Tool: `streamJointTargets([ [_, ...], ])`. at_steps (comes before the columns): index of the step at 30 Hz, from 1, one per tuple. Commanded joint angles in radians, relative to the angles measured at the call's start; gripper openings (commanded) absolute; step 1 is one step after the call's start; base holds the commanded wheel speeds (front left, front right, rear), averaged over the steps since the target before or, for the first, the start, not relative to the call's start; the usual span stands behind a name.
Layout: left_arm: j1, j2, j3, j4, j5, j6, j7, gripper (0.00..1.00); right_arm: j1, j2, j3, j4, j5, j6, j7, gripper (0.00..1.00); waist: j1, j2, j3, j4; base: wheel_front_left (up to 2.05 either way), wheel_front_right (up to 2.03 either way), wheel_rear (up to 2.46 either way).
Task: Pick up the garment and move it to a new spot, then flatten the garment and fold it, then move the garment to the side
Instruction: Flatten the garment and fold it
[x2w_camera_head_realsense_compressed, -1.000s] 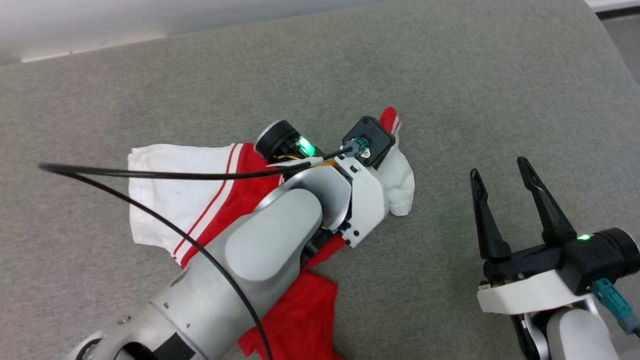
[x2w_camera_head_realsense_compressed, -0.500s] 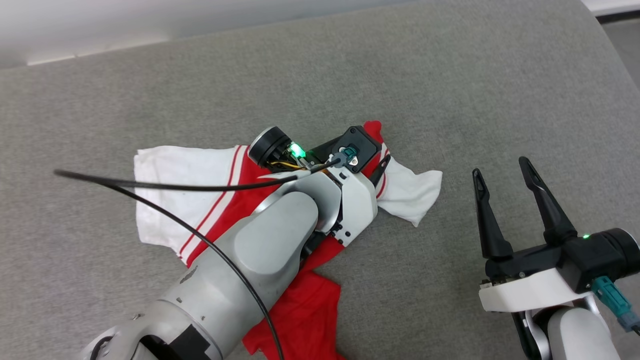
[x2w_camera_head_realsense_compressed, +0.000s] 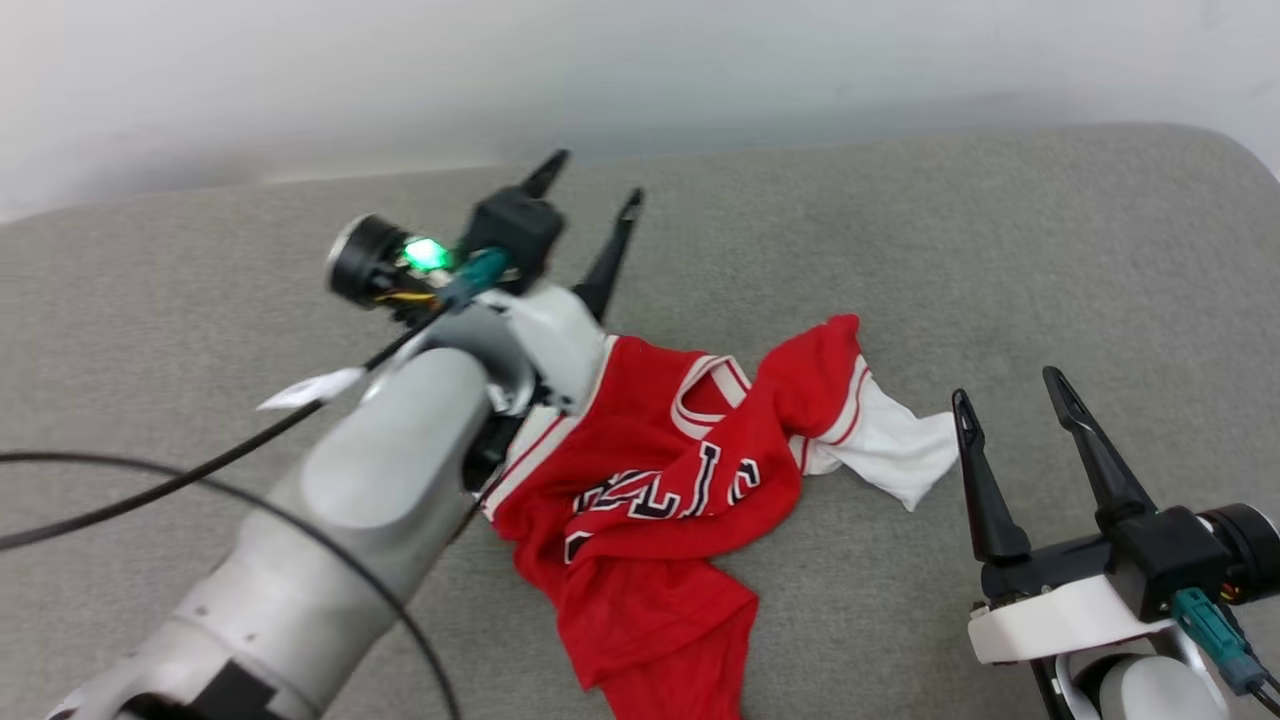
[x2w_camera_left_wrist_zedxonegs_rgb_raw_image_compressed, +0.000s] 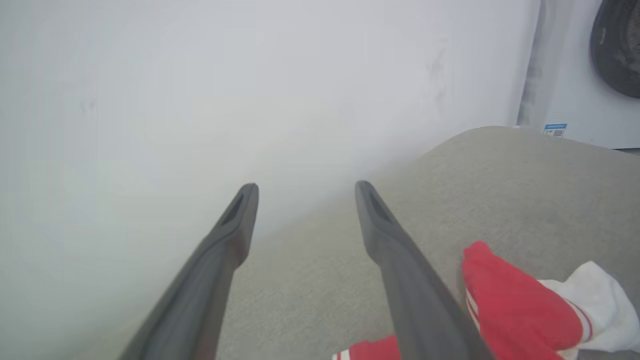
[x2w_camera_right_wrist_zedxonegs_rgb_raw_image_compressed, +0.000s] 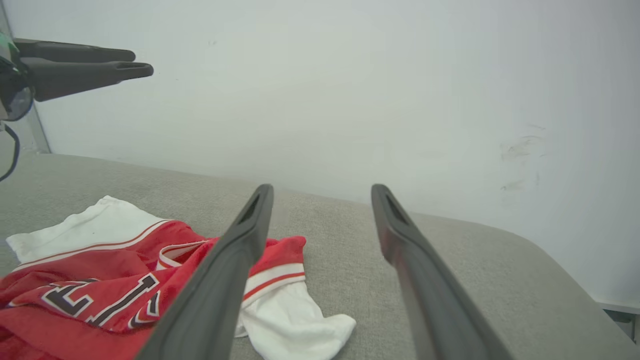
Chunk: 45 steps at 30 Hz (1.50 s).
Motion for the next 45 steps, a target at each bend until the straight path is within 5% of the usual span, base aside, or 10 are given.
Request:
streamJointTargets([
  [1, 0.039, 0.036, 0.02, -0.039, -0.005, 0.009, -0.01, 1.0, 0.009, 0.002, -0.005, -0.001, -0.008, -0.001, -0.002, 1.0, 0.0, 0.0, -0.035, 0.039, 0.0, 0.0, 0.0],
  [10, 0.376, 0.269, 0.208, -0.403, -0.015, 0.108, -0.015, 1.0, 0.034, 0.002, -0.013, -0.008, 0.0, -0.001, -0.002, 1.0, 0.0, 0.0, -0.067, 0.06, 0.0, 0.0, 0.0],
  [15, 0.621, 0.258, 0.366, -0.612, -0.019, 0.171, -0.014, 1.0, 0.048, 0.002, -0.022, -0.009, 0.015, -0.001, -0.002, 1.0, 0.0, 0.0, -0.083, 0.057, 0.0, 0.0, 0.0],
  [21, 0.825, 0.183, 0.496, -0.764, 0.05, 0.174, -0.015, 1.0, 0.06, 0.002, -0.019, -0.006, 0.023, -0.001, -0.002, 1.0, 0.0, 0.0, -0.092, 0.052, 0.0, 0.0, 0.0],
  [28, 0.972, 0.105, 0.551, -0.768, 0.121, 0.084, -0.015, 1.0, 0.063, 0.002, -0.024, -0.007, 0.029, -0.001, -0.002, 1.0, 0.0, 0.0, -0.089, 0.041, 0.0, 0.0, 0.0],
  [35, 0.917, 0.121, 0.554, -0.726, 0.116, 0.01, -0.004, 1.0, 0.05, 0.002, -0.023, -0.011, 0.028, -0.001, -0.002, 1.0, 0.0, 0.0, -0.056, 0.027, 0.0, 0.0, 0.0],
  [45, 0.599, 0.272, 0.496, -0.69, 0.068, -0.13, 0.412, 1.0, 0.002, 0.002, -0.031, -0.026, 0.048, -0.001, -0.002, 1.0, 0.0, 0.0, 0.049, -0.041, 0.0, 0.0, 0.0],
])
